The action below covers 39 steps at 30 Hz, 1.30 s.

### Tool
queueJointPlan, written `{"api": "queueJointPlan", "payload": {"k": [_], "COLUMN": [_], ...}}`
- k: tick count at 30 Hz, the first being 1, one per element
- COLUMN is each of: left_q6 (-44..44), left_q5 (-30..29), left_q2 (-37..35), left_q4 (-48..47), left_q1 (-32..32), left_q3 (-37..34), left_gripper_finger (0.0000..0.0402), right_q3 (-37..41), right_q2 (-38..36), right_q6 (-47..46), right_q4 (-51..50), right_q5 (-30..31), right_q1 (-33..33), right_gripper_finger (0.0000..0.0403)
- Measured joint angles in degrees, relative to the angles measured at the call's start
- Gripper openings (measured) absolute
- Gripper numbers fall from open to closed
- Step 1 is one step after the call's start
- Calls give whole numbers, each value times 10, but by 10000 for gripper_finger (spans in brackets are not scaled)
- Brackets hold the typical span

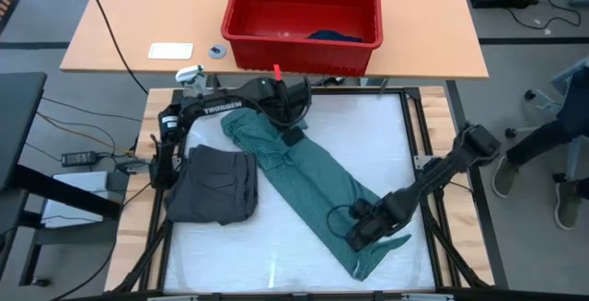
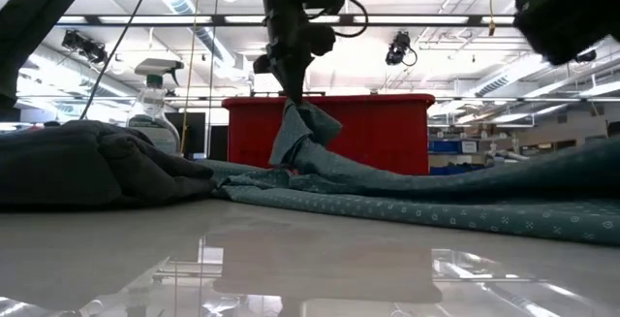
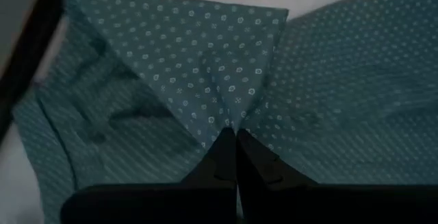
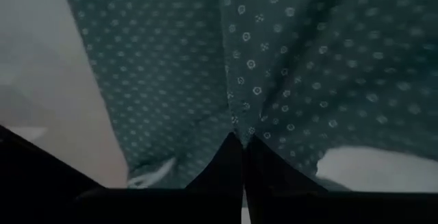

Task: Fold Laundry from Bin
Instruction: Fold the green polo shirt on the table

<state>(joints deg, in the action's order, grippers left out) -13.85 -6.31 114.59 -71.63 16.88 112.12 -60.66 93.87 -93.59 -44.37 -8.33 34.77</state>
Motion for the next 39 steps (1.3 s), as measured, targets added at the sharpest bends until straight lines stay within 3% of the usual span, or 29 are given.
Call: {"api": "queueJointPlan", "payload": {"k": [5, 11, 15, 27, 29, 33, 39], "left_q6": [-16, -19, -24, -42, -42, -42, -80], "left_q5": [-13, -52, -24, -28, -22, 60, 117], "left_q2": [0, 0, 0, 0, 0, -1, 27], "left_q4": [-21, -68, -62, -75, -51, 56, 254], "left_q1": [-10, -7, -6, -1, -5, -29, -77], "left_q3": [0, 0, 0, 4, 10, 2, -69], "left_gripper_finger": [0, 0, 8, 142, 156, 162, 152], "right_q3": [0, 0, 0, 0, 0, 0, 12], "right_q2": [41, 40, 12, -53, -58, -81, -93], "right_q6": [10, 15, 23, 73, 64, 39, -14], "right_q4": [55, 103, 98, 70, 62, 19, -159], "right_q5": [-21, -23, -23, -7, -15, -16, 33], "right_q1": [1, 1, 1, 12, 14, 15, 14], "right_gripper_finger": [9, 36, 66, 206, 214, 213, 202]}}
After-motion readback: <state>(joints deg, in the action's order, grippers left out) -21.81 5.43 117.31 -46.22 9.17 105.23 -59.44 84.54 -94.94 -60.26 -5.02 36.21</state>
